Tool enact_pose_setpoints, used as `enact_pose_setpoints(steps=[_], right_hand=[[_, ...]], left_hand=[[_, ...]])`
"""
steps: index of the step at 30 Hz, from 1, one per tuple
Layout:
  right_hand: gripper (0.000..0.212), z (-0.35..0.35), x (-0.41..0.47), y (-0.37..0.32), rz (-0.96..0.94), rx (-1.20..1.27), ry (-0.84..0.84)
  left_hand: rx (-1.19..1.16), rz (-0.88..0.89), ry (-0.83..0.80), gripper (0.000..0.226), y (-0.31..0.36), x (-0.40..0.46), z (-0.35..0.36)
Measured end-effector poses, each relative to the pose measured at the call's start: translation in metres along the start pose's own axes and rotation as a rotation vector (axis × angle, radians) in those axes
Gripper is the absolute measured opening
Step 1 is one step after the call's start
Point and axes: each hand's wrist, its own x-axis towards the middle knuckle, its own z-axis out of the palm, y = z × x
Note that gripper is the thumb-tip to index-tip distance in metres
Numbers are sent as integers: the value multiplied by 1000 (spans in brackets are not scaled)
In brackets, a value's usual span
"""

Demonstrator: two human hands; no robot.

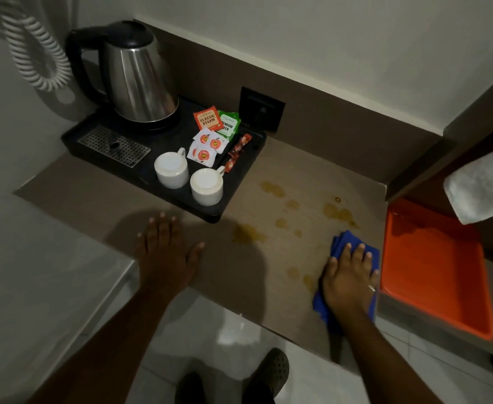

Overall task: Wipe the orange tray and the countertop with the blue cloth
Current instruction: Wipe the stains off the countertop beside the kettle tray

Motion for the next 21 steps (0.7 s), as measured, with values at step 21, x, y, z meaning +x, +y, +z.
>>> enact_pose_setpoints(steps=[21], right_hand=[[58, 3, -33, 1, -669, -116, -188]], left_hand=[[-11, -113, 27, 98, -8, 16, 2]])
